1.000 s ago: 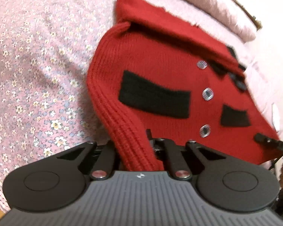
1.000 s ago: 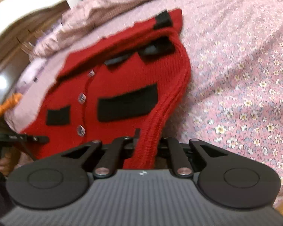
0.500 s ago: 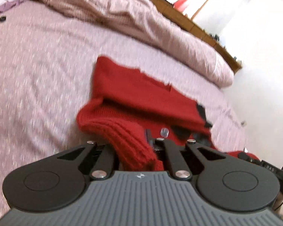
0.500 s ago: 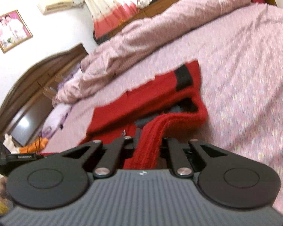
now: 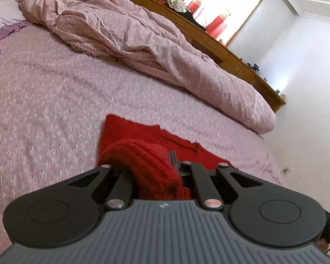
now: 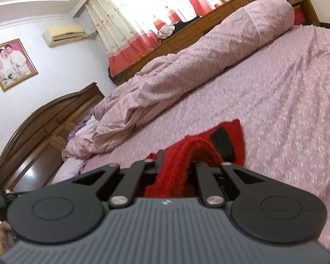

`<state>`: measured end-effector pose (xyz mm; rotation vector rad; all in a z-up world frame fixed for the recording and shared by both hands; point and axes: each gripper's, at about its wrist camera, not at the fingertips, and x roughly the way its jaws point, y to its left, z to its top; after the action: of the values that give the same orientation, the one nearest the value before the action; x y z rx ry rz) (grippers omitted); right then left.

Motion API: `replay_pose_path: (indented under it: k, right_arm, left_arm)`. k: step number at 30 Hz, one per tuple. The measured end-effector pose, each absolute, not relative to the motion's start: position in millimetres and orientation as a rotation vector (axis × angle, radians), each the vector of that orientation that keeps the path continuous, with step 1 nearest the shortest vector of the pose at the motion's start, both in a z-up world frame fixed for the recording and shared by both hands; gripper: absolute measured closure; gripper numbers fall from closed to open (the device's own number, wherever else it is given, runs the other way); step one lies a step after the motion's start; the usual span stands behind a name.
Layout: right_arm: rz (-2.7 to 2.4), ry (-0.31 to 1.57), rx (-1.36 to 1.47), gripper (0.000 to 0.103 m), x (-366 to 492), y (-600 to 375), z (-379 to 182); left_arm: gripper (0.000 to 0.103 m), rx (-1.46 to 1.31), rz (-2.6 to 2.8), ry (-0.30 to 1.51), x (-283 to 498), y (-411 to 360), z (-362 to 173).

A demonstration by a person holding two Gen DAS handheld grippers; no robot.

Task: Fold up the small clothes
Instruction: 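Lift the hem with both grippers and fold it toward the collar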

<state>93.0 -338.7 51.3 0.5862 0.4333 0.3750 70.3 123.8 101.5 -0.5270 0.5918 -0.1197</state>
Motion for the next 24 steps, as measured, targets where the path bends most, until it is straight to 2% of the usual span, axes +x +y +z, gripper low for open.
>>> replay_pose_path:
  k: [12, 24]
  right_arm:
    - [0.320, 0.422, 0.537, 0.093, 167, -327, 50]
    - [0.257, 0.525, 0.515, 0.093, 245, -324, 5]
  left_arm:
    - [0.094, -0.476, -0.067, 0.611, 164, 123, 96]
    - [0.094, -0.436, -0.001, 0.729, 256, 124, 34]
